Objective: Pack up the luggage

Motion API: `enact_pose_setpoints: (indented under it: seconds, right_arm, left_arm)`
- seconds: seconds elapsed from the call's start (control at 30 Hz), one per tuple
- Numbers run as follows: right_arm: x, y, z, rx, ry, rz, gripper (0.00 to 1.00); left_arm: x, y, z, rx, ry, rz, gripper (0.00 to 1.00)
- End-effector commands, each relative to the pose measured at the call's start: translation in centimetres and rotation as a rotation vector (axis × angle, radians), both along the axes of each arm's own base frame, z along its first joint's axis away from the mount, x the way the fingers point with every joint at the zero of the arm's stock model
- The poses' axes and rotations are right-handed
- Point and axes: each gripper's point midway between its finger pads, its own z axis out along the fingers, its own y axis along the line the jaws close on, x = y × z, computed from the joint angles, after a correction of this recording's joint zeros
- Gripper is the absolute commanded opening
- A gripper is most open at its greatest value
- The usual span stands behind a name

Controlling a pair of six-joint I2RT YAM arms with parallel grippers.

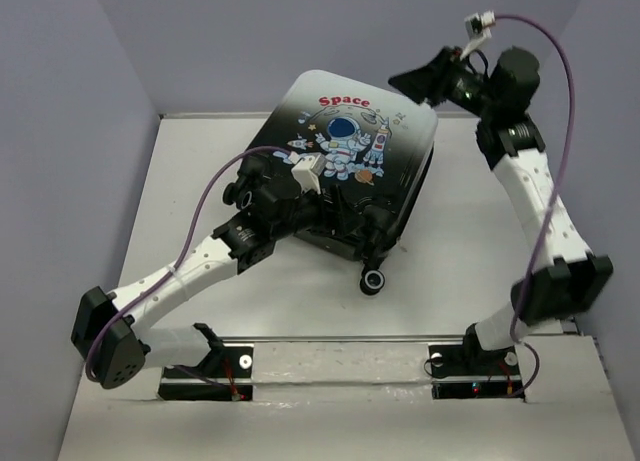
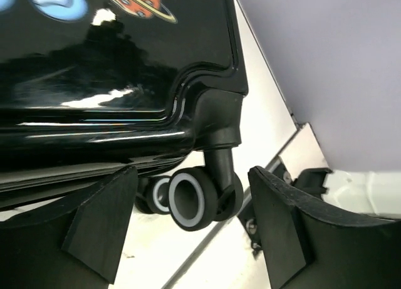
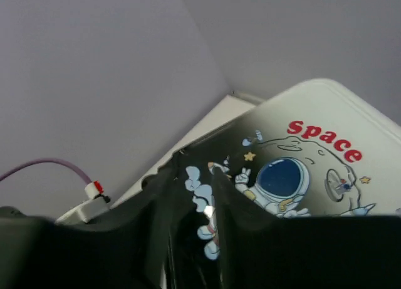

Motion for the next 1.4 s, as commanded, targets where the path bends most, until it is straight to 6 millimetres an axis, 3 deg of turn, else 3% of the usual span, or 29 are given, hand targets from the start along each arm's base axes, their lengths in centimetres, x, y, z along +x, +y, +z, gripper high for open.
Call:
enact_pose_setpoints:
  seconds: [0.0,0.03,0.07,0.1,0.13,0.17,0.2,0.23,0.3,0.37,0.4,0.43,0.57,0.6,0.7,0.83,1.03,1.37]
  right_arm:
    - [-8.6,-1.9,-9.9,-0.078,0.028,-0.119,0.27]
    - [-11.5,-4.1,-8.5,-0.041,-0.046,-0.229,0.14]
    - [-12.6,-5.0,-10.7,-0.041,-0.019,-0.274,0.1]
    - [-13.6,-5.9,-16.9,-0.076,0.092,-0.312,0.07]
    - [-14.4,-7.0,-19.3,-0.091,0.142,-0.38,0.07]
    - [-16.3,-7.9,-19.4,-0.076,0.115,-0.407,0.07]
    - [-17.0,-8.3,-21.4,-0.09,0.152,-0.423,0.07]
    - [-18.1,-8.5,-25.8,-0.128,0.255,-0.422,0.07]
    - [-19.3,-8.2,-27.7,-0.115,0.301,-0.394,0.07]
    - [-19.6,-8.2,-30.3,-0.127,0.359,-0.392,0.13]
    - [-19.5,-8.4,-30.9,-0.138,0.368,-0.402,0.25]
    - [-19.4,-8.9,-32.0,-0.156,0.386,-0.43,0.31]
    - [-19.4,-8.3,-33.9,-0.207,0.434,-0.384,0.52]
    - [-19.3,-8.2,-34.3,-0.216,0.446,-0.374,0.61]
    - [-18.9,-6.6,-33.9,-0.2,0.424,-0.282,0.67]
    - [-18.8,-5.6,-33.8,-0.191,0.41,-0.213,0.67]
    - [-18.6,-3.5,-33.4,-0.152,0.378,-0.076,0.65]
    - [-17.9,-2.5,-33.3,-0.141,0.336,-0.01,0.5]
  left_arm:
    - [-0.1,2.1,2.3,-0.025,-0.127,0.022,0.85]
    - [-1.1,2.0,2.5,-0.037,-0.126,-0.018,0.85]
    - [-1.7,2.1,1.6,-0.03,-0.109,-0.042,0.86]
    - [-2.2,2.1,1.4,-0.036,-0.1,-0.06,0.86]
    - [-2.9,2.0,1.5,-0.049,-0.099,-0.09,0.87]
    - [-3.4,2.0,0.9,-0.049,-0.093,-0.108,0.88]
    - [-3.6,2.0,0.7,-0.052,-0.091,-0.118,0.89]
    - [-4.1,2.0,0.5,-0.057,-0.086,-0.137,0.9]
    - [-4.6,1.8,0.3,-0.066,-0.078,-0.165,0.92]
    - [-5.2,1.4,0.3,-0.077,-0.071,-0.192,0.93]
    - [-5.4,1.1,0.2,-0.075,-0.067,-0.2,0.94]
    - [-5.5,0.9,0.2,-0.077,-0.067,-0.206,0.94]
    - [-5.6,-0.5,0.2,-0.074,-0.06,-0.23,0.96]
    - [-5.5,-1.1,-0.6,-0.055,-0.041,-0.238,0.99]
    - [-5.3,-2.4,-2.0,-0.023,-0.016,-0.257,0.99]
    - [-5.0,-3.6,-3.3,0.0,0.003,-0.269,0.99]
    - [-4.6,-4.7,-3.3,-0.023,0.011,-0.274,0.98]
    - [-4.0,-6.1,-2.9,-0.054,0.018,-0.289,0.83]
